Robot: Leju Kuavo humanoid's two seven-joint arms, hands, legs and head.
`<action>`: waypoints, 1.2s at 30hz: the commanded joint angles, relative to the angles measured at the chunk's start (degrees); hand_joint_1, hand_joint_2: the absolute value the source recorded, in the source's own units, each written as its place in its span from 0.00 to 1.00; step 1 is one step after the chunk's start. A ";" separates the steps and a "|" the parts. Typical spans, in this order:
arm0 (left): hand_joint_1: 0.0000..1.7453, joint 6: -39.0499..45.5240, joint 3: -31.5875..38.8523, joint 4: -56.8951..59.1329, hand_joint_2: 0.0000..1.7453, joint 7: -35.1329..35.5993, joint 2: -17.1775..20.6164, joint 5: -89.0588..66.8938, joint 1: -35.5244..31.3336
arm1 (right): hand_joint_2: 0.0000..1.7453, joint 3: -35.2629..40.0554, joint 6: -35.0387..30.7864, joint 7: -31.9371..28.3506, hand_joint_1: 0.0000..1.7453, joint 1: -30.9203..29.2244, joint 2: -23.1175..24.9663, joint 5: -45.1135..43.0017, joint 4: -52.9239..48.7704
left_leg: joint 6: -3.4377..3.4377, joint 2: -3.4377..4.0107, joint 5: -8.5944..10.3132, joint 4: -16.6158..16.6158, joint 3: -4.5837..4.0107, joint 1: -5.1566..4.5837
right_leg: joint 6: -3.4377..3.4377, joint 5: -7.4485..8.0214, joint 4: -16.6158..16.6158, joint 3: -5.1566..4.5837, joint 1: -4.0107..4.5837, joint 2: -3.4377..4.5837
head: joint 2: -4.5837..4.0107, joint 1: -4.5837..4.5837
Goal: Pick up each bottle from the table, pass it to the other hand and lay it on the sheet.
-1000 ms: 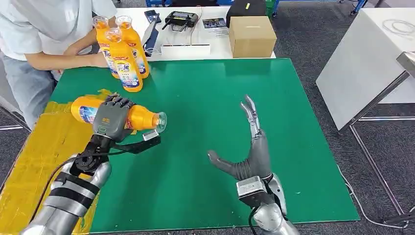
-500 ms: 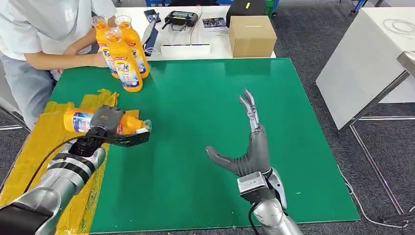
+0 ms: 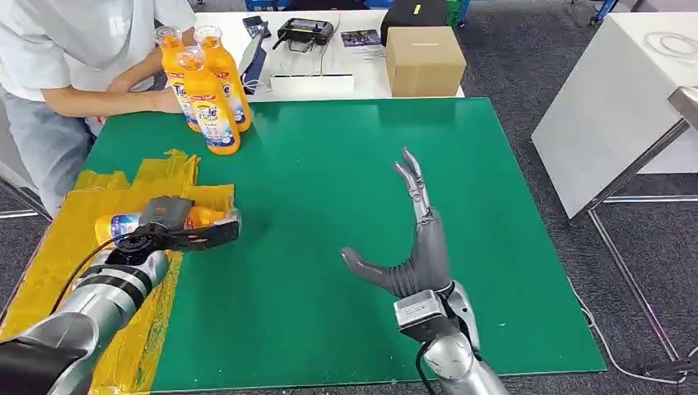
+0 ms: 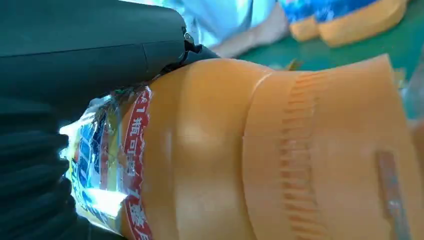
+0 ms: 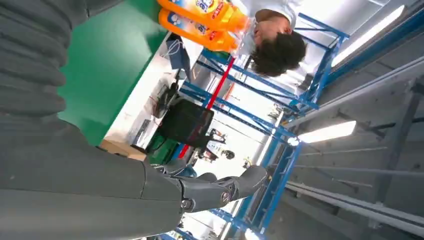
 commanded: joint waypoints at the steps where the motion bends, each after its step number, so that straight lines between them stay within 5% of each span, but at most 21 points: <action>1: 0.00 3.10 4.64 5.57 1.00 -2.85 0.06 2.64 0.21 | 1.00 2.41 0.43 0.32 0.00 -2.96 -1.34 -0.63 3.86 | 0.00 0.12 -0.08 -0.05 0.21 0.02 | -0.03 -0.02 -0.07 0.18 0.02 0.14 | 0.00 0.00; 11: 0.00 6.38 6.03 4.77 1.00 -3.67 -0.36 3.71 1.34 | 1.00 2.60 0.86 0.59 0.00 -3.20 -1.18 -1.45 4.36 | -0.01 0.06 -0.05 -0.06 0.21 0.02 | -0.02 -0.01 -0.08 0.20 0.02 0.09 | 0.00 0.02; 24: 0.00 31.08 10.03 -5.35 1.00 -12.84 -2.32 6.96 7.81 | 1.00 3.35 0.80 0.32 0.00 -3.23 -1.35 -1.67 5.18 | 0.00 -0.01 -0.11 -0.05 0.34 0.04 | -0.03 -0.08 -0.11 0.35 0.03 0.02 | 0.00 0.02; 30: 0.00 31.34 19.93 -27.32 1.00 -21.70 -7.11 3.62 17.20 | 1.00 3.51 0.32 0.11 0.00 -2.80 -1.89 -1.93 5.08 | 0.01 -0.04 -0.12 -0.03 0.30 0.04 | -0.03 -0.09 -0.11 0.32 0.03 -0.02 | 0.00 0.02; 33: 0.00 30.28 16.41 -29.22 1.00 -25.11 -8.09 15.62 17.82 | 1.00 3.16 -0.07 0.08 0.00 -2.27 -1.88 -1.89 4.61 | 0.02 -0.08 -0.12 -0.01 0.30 0.05 | -0.02 -0.10 -0.12 0.33 0.03 -0.05 | 0.00 0.02; 36: 0.00 16.95 13.01 -43.41 1.00 -29.15 -8.84 39.99 22.73 | 1.00 1.70 -0.51 0.06 0.00 -0.55 -1.42 -2.02 3.22 | 0.01 -0.13 -0.21 0.02 0.42 0.08 | -0.04 -0.18 -0.13 0.49 0.07 -0.09 | 0.00 0.02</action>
